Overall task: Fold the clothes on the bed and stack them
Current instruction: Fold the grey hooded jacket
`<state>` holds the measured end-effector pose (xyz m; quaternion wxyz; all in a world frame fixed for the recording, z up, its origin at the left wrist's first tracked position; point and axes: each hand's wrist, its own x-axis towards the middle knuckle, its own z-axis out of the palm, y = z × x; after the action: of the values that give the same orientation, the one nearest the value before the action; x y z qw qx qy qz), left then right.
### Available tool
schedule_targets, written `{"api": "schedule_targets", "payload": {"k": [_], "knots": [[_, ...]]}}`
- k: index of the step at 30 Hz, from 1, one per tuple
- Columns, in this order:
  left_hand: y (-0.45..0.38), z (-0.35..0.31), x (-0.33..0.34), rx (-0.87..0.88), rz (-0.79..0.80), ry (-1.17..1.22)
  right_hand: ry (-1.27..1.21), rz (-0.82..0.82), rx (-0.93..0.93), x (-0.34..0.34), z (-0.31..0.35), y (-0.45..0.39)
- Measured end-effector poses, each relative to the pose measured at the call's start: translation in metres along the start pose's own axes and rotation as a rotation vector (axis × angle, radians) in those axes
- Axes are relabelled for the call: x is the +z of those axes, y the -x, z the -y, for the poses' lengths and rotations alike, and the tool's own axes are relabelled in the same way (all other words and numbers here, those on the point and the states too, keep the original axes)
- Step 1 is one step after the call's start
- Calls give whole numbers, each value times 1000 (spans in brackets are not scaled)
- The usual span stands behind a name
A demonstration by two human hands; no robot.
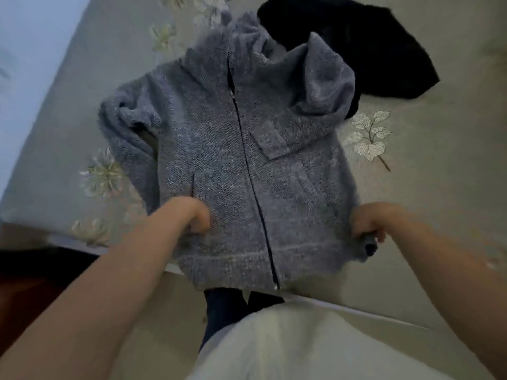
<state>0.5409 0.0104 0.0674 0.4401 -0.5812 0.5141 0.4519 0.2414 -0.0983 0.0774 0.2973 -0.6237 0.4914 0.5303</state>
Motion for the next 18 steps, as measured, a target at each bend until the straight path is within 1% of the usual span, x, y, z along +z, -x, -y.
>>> {"api": "schedule_targets", "payload": {"k": [1, 2, 4, 5, 7, 8, 10, 12, 15, 18], "knots": [[-11, -11, 16, -31, -23, -31, 47, 42, 21, 12, 9, -5], [-22, -19, 29, -49, -119, -23, 104, 56, 23, 23, 17, -10], [-40, -30, 50, -72, -405, 69, 210, -36, 24, 43, 26, -28], [-48, -32, 58, -63, -535, 104, 207, -77, 64, 50, 30, -34], [-64, -35, 74, -18, -755, 139, 213, -132, 120, 54, 37, -46], [-72, -34, 80, 8, -834, 180, 222, -153, 128, 52, 41, -49], [-82, -29, 84, 8, -879, 286, 237, -257, 96, 41, 51, -58], [-89, -22, 84, -18, -878, 300, 258, -397, -6, 22, 64, -63], [-96, -14, 81, 20, -955, 333, 210, -627, -138, -9, 79, -77], [-100, -5, 73, 32, -936, 352, 198, -793, -178, -41, 95, -94]]}}
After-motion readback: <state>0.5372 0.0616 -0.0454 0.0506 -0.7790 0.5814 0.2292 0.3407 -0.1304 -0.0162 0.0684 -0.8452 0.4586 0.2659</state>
